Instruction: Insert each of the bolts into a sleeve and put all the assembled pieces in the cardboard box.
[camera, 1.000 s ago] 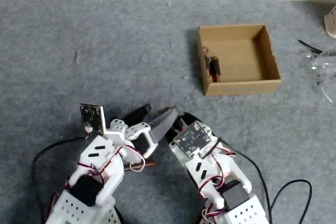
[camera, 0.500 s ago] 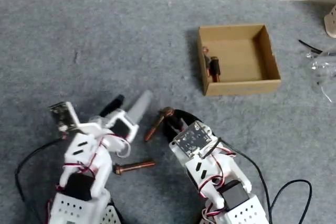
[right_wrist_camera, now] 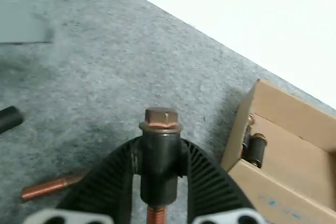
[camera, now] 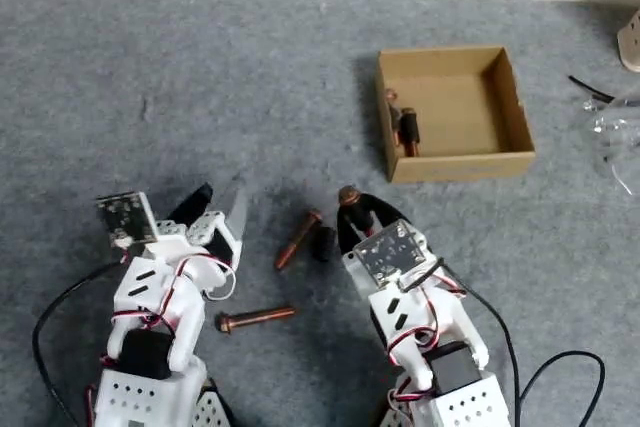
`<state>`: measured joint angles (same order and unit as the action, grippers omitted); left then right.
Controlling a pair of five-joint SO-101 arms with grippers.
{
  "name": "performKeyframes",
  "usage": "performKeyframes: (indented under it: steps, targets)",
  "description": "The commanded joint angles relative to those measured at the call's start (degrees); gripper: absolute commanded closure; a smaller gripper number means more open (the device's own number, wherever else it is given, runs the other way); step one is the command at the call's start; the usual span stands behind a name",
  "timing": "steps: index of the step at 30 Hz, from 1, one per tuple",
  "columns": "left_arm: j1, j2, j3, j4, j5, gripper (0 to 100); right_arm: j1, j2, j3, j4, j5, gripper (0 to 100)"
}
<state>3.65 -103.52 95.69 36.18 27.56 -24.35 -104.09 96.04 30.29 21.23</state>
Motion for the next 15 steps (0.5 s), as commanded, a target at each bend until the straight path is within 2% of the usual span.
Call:
performKeyframes:
  steps: [1, 12, 15]
  targets:
    - [-0.48, -0.57, -2.33, -0.09, -7.74, 98, 2.51, -1.1, 7.69, -2.51, 0.0, 99.5]
    - [-0.75, -0.48, -1.8, 0.18, -8.09, 99, 9.01, -1.1, 7.69, -3.74, -7.12, 99.5]
    - [-0.84, -0.4, -0.75, 0.18, -14.51, 99, 9.71, -1.1, 7.69, -3.74, -7.03, 99.5]
